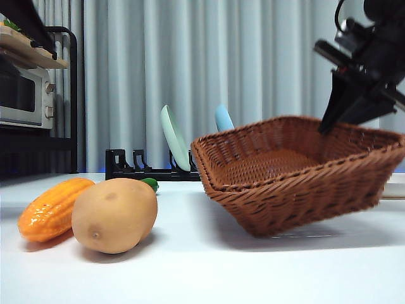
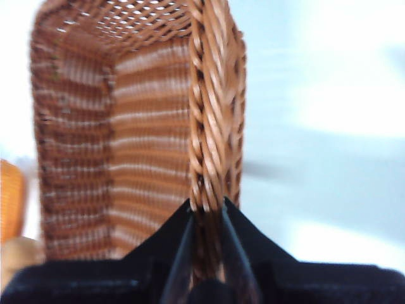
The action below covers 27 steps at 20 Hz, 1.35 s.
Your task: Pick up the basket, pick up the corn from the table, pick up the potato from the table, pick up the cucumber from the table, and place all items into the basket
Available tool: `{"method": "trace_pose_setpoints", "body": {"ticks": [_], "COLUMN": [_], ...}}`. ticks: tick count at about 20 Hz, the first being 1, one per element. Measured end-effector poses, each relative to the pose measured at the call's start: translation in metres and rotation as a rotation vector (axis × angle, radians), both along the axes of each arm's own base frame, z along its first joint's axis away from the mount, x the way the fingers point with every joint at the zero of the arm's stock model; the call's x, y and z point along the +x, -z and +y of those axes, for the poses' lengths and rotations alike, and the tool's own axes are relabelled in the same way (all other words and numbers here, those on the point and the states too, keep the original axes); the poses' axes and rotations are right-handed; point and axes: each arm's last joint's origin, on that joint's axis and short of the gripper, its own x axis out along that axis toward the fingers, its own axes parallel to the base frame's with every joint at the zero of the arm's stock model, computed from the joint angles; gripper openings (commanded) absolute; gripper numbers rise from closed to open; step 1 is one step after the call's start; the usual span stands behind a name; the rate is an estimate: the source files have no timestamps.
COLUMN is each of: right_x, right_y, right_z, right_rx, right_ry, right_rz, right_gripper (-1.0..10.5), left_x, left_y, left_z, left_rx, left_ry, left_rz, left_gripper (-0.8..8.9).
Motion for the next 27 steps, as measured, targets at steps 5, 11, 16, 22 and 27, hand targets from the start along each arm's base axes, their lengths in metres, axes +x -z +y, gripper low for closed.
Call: {"method": "trace_pose_setpoints", "body": {"ticks": [5, 11, 16, 22, 27], "right_x": [-0.003, 0.001, 0.006, 0.007, 0.008], "right_y": [-0.030, -0.052, -0.058, -0.060, -0.061], "right_z": [0.000, -0.001, -0.018, -0.033, -0.033], "right_rx": [0.031, 0.140, 0.240, 0.271, 0.273], "right_ry": [-0.008, -0.044, -0.025, 0.011, 0.012], "right_rz": [-0.007, -0.053, -0.068, -0.076, -0.089], "right_gripper": [-0.2, -0.2, -0.2, -0.2, -0.2], "left_x": [0.051, 0.100, 0.121, 0.139, 0.146], "left_y": [0.009, 0.043, 0.075, 0.107, 0.110], "left_z": [-0.032, -0.078, -0.100, -0.106, -0.109], "left_rx": [0.076, 0.205, 0.251, 0.300, 0.293], "left_ry": [0.043, 0.080, 0.104, 0.086, 0.084], "left_rz": [0.053, 0.099, 0.090, 0.084, 0.036], "left_gripper": [3.46, 3.46, 3.46, 3.46, 3.45]}}
